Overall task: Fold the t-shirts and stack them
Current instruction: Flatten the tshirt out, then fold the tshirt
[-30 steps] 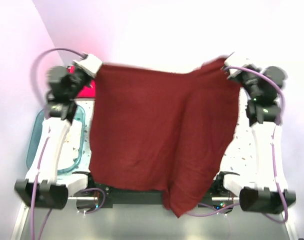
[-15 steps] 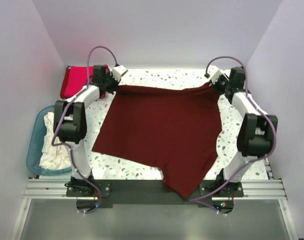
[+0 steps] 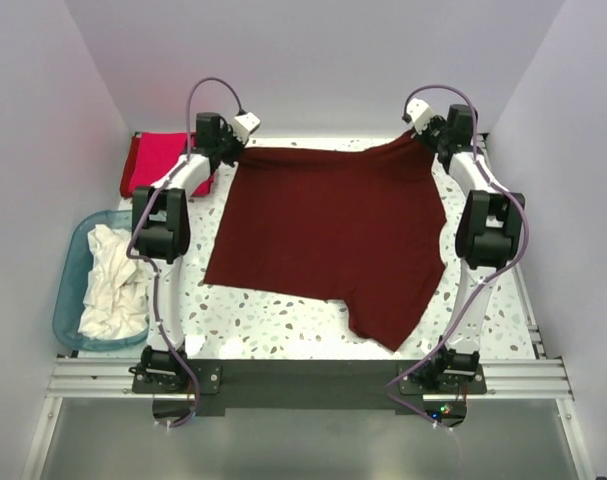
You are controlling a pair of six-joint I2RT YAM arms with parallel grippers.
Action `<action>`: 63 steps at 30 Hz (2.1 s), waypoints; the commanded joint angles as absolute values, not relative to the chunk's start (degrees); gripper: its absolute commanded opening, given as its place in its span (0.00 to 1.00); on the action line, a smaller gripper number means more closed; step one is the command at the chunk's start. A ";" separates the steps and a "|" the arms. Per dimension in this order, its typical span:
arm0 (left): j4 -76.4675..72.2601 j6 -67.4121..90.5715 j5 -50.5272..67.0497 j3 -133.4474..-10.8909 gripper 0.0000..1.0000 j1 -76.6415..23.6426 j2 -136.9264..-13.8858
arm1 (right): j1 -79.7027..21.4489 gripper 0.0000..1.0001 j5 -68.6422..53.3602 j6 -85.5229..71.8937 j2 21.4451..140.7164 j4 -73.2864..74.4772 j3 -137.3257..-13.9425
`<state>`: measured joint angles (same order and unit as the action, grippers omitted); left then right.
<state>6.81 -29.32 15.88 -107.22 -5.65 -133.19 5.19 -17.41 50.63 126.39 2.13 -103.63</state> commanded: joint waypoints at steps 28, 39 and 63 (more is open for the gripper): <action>-7.65 -45.00 47.20 -94.66 0.06 2.72 -125.42 | 4.22 0.00 -19.07 53.00 98.62 11.33 -80.69; -3.61 -56.59 49.57 -87.63 0.06 3.52 -120.59 | 4.13 0.00 -19.78 54.93 92.73 15.81 -74.53; 31.28 -79.19 51.59 -91.50 0.50 6.68 -114.27 | 3.60 0.53 -19.77 64.34 85.60 40.07 -73.89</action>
<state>24.95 -75.26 48.47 -88.53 5.58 -120.60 2.72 -19.03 63.96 87.85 34.89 -68.03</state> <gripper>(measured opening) 0.481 0.509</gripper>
